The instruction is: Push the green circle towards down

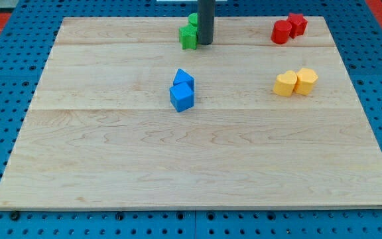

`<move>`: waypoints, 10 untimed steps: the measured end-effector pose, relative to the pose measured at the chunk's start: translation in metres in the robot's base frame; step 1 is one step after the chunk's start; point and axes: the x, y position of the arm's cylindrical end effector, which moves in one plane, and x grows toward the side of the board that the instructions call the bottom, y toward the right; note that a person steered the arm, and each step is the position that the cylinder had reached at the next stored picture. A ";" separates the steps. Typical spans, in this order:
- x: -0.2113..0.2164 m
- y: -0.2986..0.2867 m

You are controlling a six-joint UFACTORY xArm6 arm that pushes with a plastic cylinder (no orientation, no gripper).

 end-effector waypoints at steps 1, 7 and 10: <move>0.000 -0.001; -0.072 -0.008; -0.033 -0.099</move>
